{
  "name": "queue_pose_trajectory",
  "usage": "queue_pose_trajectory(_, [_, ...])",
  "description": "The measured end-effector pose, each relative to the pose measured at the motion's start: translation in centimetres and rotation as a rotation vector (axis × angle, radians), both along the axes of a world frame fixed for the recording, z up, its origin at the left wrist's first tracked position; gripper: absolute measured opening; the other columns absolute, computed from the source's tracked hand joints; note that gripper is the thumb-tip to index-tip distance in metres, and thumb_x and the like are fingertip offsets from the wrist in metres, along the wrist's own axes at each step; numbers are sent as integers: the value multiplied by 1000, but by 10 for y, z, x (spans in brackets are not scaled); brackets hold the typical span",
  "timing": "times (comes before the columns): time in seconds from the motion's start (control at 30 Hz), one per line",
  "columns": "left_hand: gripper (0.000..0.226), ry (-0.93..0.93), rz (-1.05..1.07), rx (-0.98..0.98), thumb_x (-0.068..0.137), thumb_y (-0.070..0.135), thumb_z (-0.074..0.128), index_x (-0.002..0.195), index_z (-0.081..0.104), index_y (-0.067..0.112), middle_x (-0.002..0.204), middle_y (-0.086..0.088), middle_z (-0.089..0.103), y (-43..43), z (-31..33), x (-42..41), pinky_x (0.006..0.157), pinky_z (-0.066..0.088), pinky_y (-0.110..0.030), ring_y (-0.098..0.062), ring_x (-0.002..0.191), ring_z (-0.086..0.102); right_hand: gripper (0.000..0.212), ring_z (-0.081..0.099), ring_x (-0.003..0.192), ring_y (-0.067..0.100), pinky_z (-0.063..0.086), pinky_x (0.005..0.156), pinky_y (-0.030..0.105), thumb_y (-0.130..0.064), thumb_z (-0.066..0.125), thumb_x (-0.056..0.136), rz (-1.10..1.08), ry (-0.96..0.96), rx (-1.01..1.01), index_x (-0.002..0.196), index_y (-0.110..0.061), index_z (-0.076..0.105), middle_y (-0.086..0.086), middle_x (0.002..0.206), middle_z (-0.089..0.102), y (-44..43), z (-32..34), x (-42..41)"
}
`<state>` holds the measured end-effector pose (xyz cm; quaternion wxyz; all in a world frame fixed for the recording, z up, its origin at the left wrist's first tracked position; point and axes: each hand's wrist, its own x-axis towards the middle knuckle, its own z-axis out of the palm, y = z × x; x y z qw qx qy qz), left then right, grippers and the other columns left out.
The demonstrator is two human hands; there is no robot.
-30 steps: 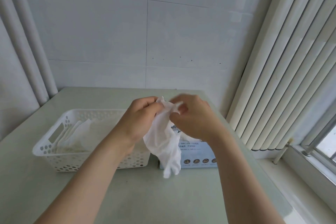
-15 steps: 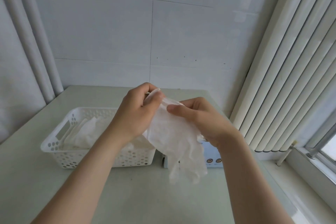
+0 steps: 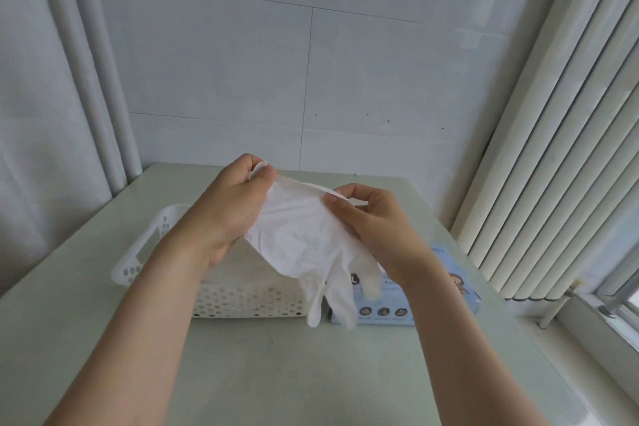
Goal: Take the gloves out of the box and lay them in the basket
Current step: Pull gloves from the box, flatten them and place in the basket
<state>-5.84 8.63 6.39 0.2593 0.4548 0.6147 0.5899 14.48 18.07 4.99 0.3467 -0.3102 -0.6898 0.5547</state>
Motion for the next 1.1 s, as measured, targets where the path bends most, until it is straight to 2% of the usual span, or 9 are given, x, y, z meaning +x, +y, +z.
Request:
queue_pose_trajectory(0.2, [26,54,119,-77,104,40,46,103,55,15,88,-3,48,-7,-10,-40,74,35,-40,-21,81,45,23,71,65,19,56,58,27,-40,78,96,-2,-231,150,99,-17,76,13,84,80,8,22,-49])
queue_pose_trajectory(0.37, [21,312,328,-250,108,31,37,100,49,16,93,-3,52,-12,-31,-71,68,35,-36,-25,80,48,22,61,45,8,50,53,18,-41,77,93,6,-530,423,89,-19,76,-5,55,69,26,16,-95])
queue_pose_trajectory(0.5, [29,568,478,-463,109,28,36,126,51,12,122,-16,61,-15,-42,-82,82,44,-42,-39,105,55,23,70,85,16,60,80,36,-47,79,89,-96,-712,588,93,-25,73,-1,86,75,33,-4,-118])
queue_pose_trajectory(0.57, [28,631,570,-541,109,29,39,125,53,10,121,-18,61,-18,-43,-84,78,42,-42,-37,96,51,31,68,97,21,58,84,39,-51,79,88,-169,-718,631,105,-26,70,-2,103,71,32,-9,-119])
queue_pose_trajectory(0.67, [24,655,608,-581,105,30,50,117,56,10,118,-17,62,-21,-41,-86,77,43,-41,-39,98,55,27,66,101,21,54,84,37,-42,77,92,-215,-733,720,111,-24,72,-5,104,67,29,-7,-110])
queue_pose_trajectory(0.8, [21,885,474,-565,102,30,59,121,57,22,132,-13,52,-20,-32,-80,96,44,-48,-41,123,44,5,69,91,18,60,78,38,-28,77,90,-161,-704,711,93,-24,76,-9,85,66,19,5,-90])
queue_pose_trajectory(0.93, [24,764,55,-571,104,34,57,126,57,43,130,3,46,-17,-30,-61,113,37,-48,-30,132,39,17,63,90,8,56,79,33,-40,87,84,155,-897,578,96,-31,80,-8,94,69,-4,14,-71])
queue_pose_trajectory(1.0, [40,762,-94,-667,103,48,55,141,46,54,144,5,42,-16,-30,-52,116,34,-46,-29,137,39,24,59,92,5,57,81,35,-28,87,84,197,-949,587,105,-34,78,-5,101,70,-9,10,-68])
queue_pose_trajectory(1.1, [62,837,-205,-809,101,61,50,156,20,60,164,9,25,-15,-31,-46,117,34,-48,-32,145,36,37,58,81,0,49,59,19,-9,78,85,155,-870,610,115,-30,75,-3,103,70,-10,7,-66])
